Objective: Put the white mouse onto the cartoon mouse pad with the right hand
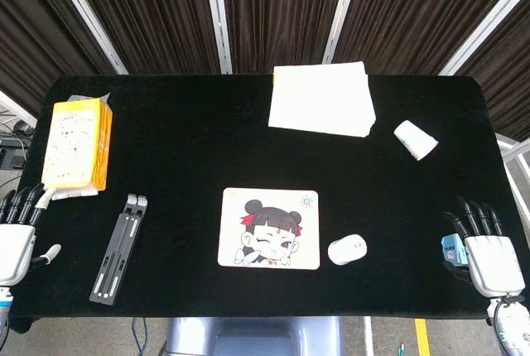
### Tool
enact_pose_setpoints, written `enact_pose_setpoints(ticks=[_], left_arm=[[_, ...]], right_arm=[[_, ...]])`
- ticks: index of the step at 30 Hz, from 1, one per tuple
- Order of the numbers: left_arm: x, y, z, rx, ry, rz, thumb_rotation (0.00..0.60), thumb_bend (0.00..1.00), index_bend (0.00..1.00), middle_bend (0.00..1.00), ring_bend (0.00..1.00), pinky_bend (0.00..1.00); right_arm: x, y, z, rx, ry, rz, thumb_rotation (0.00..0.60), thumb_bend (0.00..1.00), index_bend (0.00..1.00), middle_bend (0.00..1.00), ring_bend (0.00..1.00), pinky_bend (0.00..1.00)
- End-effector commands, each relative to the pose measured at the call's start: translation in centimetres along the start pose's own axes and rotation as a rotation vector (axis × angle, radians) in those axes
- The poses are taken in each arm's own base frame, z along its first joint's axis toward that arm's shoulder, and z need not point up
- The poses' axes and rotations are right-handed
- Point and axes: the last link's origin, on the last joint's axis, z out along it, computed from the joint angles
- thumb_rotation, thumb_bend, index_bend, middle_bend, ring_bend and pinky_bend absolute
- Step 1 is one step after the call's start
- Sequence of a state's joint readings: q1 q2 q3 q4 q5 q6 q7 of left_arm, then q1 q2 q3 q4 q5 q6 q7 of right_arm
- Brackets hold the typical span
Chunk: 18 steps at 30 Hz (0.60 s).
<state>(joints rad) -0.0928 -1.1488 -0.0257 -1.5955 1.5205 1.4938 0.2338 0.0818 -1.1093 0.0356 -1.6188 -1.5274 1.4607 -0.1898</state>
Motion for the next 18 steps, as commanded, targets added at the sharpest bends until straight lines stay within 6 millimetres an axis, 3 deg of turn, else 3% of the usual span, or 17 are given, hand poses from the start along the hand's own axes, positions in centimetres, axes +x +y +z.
enact_pose_setpoints(ticks=[1,18], left_arm=[[0.00,0.00,0.02,0.000,-0.002,0.000,0.600,0.18,0.00,0.00,0.00,0.00],[-0.12,-0.07,0.17,0.005,-0.021,0.001,0.600,0.18,0.00,0.00,0.00,0.00]], right_arm=[[-0.01,0.01,0.01,0.000,0.000,0.000,0.600,0.00,0.18,0.00,0.00,0.00],[-0.12,-0.08,0.09,0.007,-0.007,0.000,0.600,0.03,0.18,0.00,0.00,0.00]])
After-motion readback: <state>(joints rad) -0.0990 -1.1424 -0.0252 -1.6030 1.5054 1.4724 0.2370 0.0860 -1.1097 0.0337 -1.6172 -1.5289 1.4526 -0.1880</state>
